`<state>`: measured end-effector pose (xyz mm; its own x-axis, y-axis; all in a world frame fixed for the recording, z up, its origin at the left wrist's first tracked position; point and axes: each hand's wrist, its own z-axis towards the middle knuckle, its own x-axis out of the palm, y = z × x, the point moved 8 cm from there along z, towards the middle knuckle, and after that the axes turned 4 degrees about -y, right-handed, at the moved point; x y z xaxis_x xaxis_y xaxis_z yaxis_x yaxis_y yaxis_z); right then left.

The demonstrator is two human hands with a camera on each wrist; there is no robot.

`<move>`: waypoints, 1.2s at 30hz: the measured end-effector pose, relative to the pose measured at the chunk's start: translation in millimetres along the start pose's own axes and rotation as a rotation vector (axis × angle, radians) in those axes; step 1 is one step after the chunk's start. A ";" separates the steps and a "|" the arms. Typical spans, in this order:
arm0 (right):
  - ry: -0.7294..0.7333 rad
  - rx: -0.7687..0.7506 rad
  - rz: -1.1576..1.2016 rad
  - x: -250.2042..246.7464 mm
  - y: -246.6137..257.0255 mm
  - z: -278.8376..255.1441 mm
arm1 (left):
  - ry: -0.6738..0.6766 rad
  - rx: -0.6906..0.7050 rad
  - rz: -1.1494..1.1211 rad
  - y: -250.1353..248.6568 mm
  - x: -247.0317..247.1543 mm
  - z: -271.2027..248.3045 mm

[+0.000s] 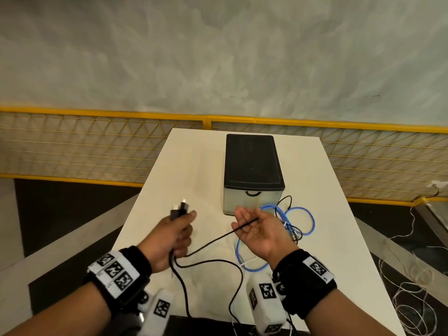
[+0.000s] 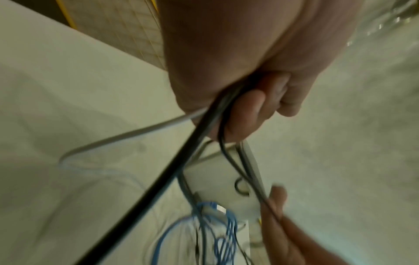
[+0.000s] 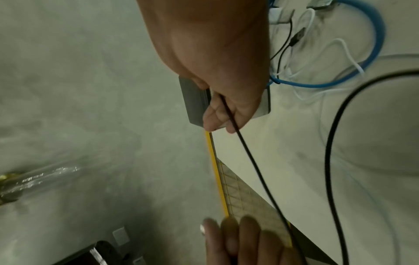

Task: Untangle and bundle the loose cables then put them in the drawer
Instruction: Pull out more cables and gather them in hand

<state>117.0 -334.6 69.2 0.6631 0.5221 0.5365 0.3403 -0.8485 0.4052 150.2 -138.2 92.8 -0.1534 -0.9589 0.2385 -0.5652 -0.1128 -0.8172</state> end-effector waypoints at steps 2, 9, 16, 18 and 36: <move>-0.042 -0.062 0.081 -11.6 14.3 6.3 | -0.079 0.026 -0.001 -13.5 -31.5 3.9; -0.003 -0.132 -0.097 -15.9 26.2 13.3 | -0.209 0.205 0.416 -48.9 -56.1 0.1; 0.106 -0.103 -0.249 11.7 -6.9 3.8 | 0.040 0.694 1.110 -45.4 98.2 -6.8; 0.123 -0.099 -0.220 8.9 -6.0 -0.7 | 0.091 0.686 1.185 -29.1 109.5 -2.2; 0.019 -0.077 0.016 -23.5 33.2 15.7 | 0.375 0.005 1.292 49.2 -9.9 -11.2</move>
<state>123.2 -376.4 58.4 0.6551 0.5104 0.5571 0.2765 -0.8481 0.4519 114.9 -131.3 56.1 -0.7817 -0.2504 -0.5712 0.1543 0.8098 -0.5661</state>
